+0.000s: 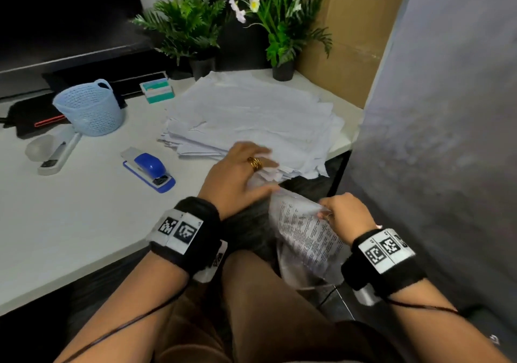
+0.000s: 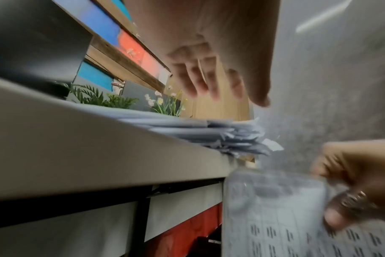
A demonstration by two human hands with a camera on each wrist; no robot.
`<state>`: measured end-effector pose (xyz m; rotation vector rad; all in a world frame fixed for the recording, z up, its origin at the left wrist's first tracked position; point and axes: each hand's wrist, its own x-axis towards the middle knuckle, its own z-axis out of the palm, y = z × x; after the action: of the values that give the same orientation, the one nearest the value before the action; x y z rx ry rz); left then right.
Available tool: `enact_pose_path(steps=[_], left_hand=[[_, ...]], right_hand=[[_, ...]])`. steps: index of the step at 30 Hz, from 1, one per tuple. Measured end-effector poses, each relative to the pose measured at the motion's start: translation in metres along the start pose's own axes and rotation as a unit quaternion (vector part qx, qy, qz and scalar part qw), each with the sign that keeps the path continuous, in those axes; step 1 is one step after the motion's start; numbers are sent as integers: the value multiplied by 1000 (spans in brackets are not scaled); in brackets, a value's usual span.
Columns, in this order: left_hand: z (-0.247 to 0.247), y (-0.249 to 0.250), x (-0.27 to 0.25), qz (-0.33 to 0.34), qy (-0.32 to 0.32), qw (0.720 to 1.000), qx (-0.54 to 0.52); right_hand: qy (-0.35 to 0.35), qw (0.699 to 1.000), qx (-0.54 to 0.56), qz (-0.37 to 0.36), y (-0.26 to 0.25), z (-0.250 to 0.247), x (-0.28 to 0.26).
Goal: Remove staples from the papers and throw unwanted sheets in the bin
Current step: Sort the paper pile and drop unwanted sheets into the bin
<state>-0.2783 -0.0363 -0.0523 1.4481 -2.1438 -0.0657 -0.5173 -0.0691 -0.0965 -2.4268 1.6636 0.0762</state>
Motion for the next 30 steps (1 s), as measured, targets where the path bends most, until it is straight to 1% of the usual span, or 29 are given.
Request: enact_pose_path(steps=[1, 2, 3, 5, 7, 11, 14, 19, 20, 22, 24, 25, 27, 30], left_hand=[[4, -3, 7, -4, 12, 999, 43], [8, -6, 13, -30, 6, 996, 83], [13, -8, 18, -69, -14, 992, 108], [28, -15, 22, -134, -67, 981, 121], [41, -24, 21, -159, -101, 976, 111], [46, -35, 19, -168, -74, 981, 63], [46, -37, 19, -166, -58, 983, 59], [50, -37, 19, -166, -55, 982, 68], [50, -37, 19, -165, -53, 982, 72], [51, -36, 19, -168, -51, 982, 74], [51, -36, 19, -170, -49, 982, 73], [51, -35, 20, -170, -47, 982, 74], [51, -35, 20, -170, -47, 982, 75], [50, -36, 21, -169, -40, 983, 67]], right_hand=[[-11, 1000, 9, 22, 5, 7, 7], [-18, 999, 18, 42, 10, 14, 15], [-22, 998, 26, 58, 15, 21, 24], [-36, 996, 32, 73, 25, 36, 44], [-54, 995, 35, 76, 34, 49, 64], [-112, 988, 65, 84, 49, 73, 93], [-146, 981, 69, 103, 62, 96, 104], [-134, 979, 48, 145, 76, 140, 108], [-147, 975, 66, 151, 75, 147, 107], [-197, 963, 102, 154, 74, 162, 104], [-253, 950, 110, 147, 72, 171, 99], [-261, 948, 109, 146, 72, 176, 97], [-250, 947, 119, 162, 69, 182, 95], [-181, 955, 150, 182, 60, 176, 96]])
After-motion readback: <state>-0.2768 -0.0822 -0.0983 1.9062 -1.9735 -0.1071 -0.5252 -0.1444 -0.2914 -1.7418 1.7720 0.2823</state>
